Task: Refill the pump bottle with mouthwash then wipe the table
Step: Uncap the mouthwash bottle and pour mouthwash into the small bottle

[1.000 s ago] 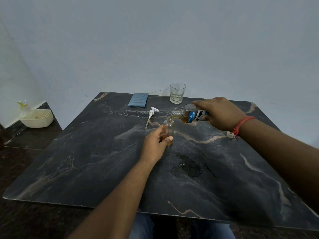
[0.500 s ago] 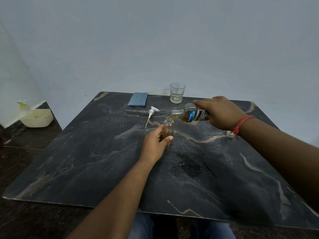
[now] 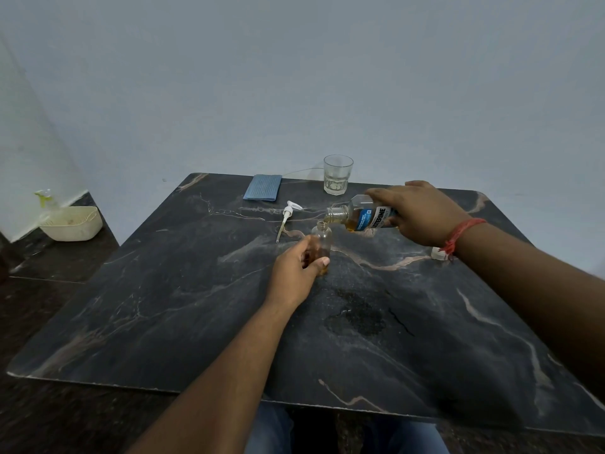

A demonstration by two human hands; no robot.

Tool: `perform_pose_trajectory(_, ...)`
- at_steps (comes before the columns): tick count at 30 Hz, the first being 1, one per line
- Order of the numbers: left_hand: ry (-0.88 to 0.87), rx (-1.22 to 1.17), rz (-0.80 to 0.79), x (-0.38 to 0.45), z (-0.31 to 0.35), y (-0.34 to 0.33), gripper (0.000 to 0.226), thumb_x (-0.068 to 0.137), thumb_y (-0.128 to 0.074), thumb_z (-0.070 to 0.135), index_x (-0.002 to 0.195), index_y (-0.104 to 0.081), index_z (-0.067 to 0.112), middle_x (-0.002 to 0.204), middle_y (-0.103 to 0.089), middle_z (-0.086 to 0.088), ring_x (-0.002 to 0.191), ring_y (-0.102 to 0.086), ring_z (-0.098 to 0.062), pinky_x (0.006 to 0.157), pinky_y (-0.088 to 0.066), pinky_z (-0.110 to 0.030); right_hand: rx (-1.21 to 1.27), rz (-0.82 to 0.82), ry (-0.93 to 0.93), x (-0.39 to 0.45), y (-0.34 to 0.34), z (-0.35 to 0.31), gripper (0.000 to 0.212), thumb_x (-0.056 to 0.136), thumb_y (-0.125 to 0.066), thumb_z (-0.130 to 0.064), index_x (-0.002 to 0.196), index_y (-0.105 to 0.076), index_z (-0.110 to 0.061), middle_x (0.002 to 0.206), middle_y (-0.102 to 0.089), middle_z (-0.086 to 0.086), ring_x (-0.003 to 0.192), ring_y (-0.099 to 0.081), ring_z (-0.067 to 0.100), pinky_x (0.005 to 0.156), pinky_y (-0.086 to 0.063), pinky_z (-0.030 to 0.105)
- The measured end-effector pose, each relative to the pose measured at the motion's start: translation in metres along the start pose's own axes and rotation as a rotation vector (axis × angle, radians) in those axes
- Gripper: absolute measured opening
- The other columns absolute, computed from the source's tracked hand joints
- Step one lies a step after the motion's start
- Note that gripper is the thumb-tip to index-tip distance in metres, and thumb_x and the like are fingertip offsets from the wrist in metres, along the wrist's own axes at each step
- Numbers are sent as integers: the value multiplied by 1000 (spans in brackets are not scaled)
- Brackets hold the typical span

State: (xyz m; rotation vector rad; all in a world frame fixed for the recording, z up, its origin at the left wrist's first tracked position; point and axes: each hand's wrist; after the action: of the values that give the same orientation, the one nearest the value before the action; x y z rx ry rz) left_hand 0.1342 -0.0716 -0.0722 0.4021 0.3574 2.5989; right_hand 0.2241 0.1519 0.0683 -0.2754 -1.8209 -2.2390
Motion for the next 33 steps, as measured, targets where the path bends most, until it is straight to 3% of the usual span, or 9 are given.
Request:
perform_pose_trajectory(5, 0, 12, 0, 1, 0, -1, 54, 91, -73, 18, 139, -53, 35, 95, -63, 30, 102, -64, 6, 95, -54, -27, 62, -8, -21, -4, -2, -3, 60, 88, -67, -20, 142, -42, -22, 124, -65, 5, 110, -59, 26, 102, -41, 44)
perform_pose_trajectory(10, 9, -9, 7, 0, 0, -1, 56, 91, -74, 18, 143, -54, 27, 98, -66, 27, 102, -66, 4, 92, -54, -22, 250, -39, -131, -14, -18, -10, 50, 83, -72, -22, 128, -51, -21, 110, -68, 8, 95, -61, 27, 79, -47, 36)
perform_pose_trajectory(13, 14, -14, 15, -1, 2, -1, 58, 91, -74, 18, 144, -52, 27, 98, -66, 26, 99, -67, 7, 90, -54, -19, 457, -71, -226, -20, -32, -13, 41, 84, -71, -16, 119, -51, -22, 106, -68, 6, 86, -65, 22, 73, -55, 37)
perform_pose_trajectory(16, 13, -34, 18, -1, 2, -1, 58, 91, -74, 16, 144, -53, 24, 104, -69, 20, 103, -69, 0, 94, -55, -27, 624, -1, -305, -27, -47, -17, 37, 83, -73, -13, 111, -52, -23, 99, -66, -3, 85, -65, 15, 67, -48, 19)
perform_pose_trajectory(18, 13, -22, 17, -1, 2, -1, 57, 91, -74, 16, 143, -54, 24, 99, -67, 26, 101, -68, 4, 94, -55, -25, 792, 30, -400, -32, -57, -19, 35, 84, -73, -13, 110, -52, -23, 101, -67, -7, 89, -66, 9, 72, -49, 18)
perform_pose_trajectory(20, 16, -19, 11, -1, 3, -1, 57, 91, -74, 16, 144, -53, 24, 99, -66, 27, 100, -66, 8, 93, -54, -21, 1021, 56, -498, -38, -66, -20, 34, 85, -71, -8, 111, -52, -21, 105, -69, -7, 96, -67, 7, 82, -53, 26)
perform_pose_trajectory(23, 18, -40, 10, -1, 2, -1, 59, 92, -73, 16, 146, -51, 23, 116, -71, 10, 108, -67, -2, 99, -55, -29, 1257, 126, -574, -45, -75, -19, 38, 87, -67, -3, 116, -53, -23, 111, -69, -7, 103, -67, 7, 90, -54, 27)
perform_pose_trajectory(28, 29, -33, 14, -1, 1, -2, 61, 92, -72, 16, 148, -49, 20, 125, -71, 1, 112, -67, -7, 102, -54, -35, 1387, 189, -628, -56, -86, -16, 49, 88, -65, 0, 129, -49, -24, 115, -68, -10, 106, -65, 2, 85, -53, 17)
perform_pose_trajectory(33, 33, -33, 11, -1, 1, -1, 59, 92, -72, 16, 146, -51, 24, 115, -71, 11, 107, -68, -2, 99, -55, -30, 1364, 175, -606, -61, -89, -16, 50, 89, -64, -1, 129, -48, -26, 119, -66, -8, 111, -63, 5, 91, -51, 18)
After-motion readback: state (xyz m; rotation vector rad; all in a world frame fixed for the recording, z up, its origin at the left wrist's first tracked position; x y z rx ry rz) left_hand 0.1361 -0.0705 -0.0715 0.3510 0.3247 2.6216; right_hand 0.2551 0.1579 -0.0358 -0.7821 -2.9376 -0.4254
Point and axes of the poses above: each hand's wrist, its own x-axis towards the middle knuckle, its own y-axis out of the back of the hand, z = x × y
